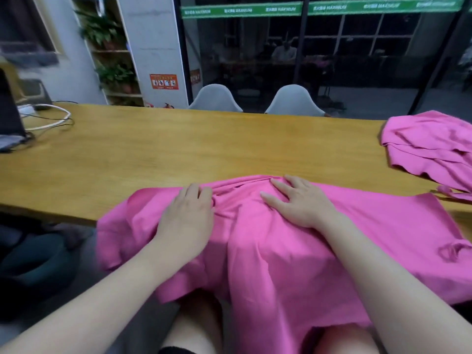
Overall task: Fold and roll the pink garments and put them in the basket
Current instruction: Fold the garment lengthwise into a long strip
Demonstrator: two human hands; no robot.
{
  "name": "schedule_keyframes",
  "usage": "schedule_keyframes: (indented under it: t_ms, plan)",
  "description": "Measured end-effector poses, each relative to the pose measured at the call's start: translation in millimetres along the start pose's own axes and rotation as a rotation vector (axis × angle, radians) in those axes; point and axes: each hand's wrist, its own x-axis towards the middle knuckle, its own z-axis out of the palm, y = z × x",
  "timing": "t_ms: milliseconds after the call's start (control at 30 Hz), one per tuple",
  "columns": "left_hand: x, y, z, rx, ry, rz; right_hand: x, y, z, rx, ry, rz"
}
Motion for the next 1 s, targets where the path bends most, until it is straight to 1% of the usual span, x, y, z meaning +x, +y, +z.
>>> schedule_keyframes:
  t_ms: [133, 267, 400, 433, 500, 600, 667, 767, 900, 1000]
  plan:
    - [-21.4, -15.1, -22.6, 0.105, -0.05, -0.054, 3.4, 3.3, 2.2, -0.003, -0.017, -0.002]
    - [-35.0, -38.7, -40.1, 0.037, -0.214, -0.192, 3.3, 3.5, 2.0, -0.004, -0.026, -0.005]
    - [-55.4, -73.7, -40.4, 0.078, -0.305, -0.333, 3.0, 3.6, 2.4, -0.009, -0.021, -0.009]
    - [-59.5, -80.9, -39.3, 0.064, -0.33, -0.345, 3.3, 4.2, 2.8, -0.01, -0.019, -0.009]
    - [-57.9, -98.3, -35.3, 0.008, -0.342, -0.337, 4.4, 5.1, 3.9, -0.013, -0.02, -0.014]
    - [-31.6, -130.2, -27.8, -0.098, -0.311, -0.322, 6.9, 6.2, 5.0, -0.014, -0.024, -0.011]
    - [-7.6, -152.9, -17.3, -0.069, -0.297, -0.302, 7.8, 6.1, 5.4, -0.012, -0.023, -0.021]
    - [27.1, -183.8, -0.5, -0.014, -0.346, -0.255, 5.9, 4.7, 5.2, -0.008, -0.017, -0.015]
    - [59.8, -220.8, 10.3, -0.141, -0.425, -0.155, 3.2, 2.6, 3.7, -0.014, -0.03, 0.005]
    - [71.6, -246.6, 11.1, -0.131, -0.437, -0.094, 4.6, 6.1, 4.3, -0.024, -0.034, 0.009]
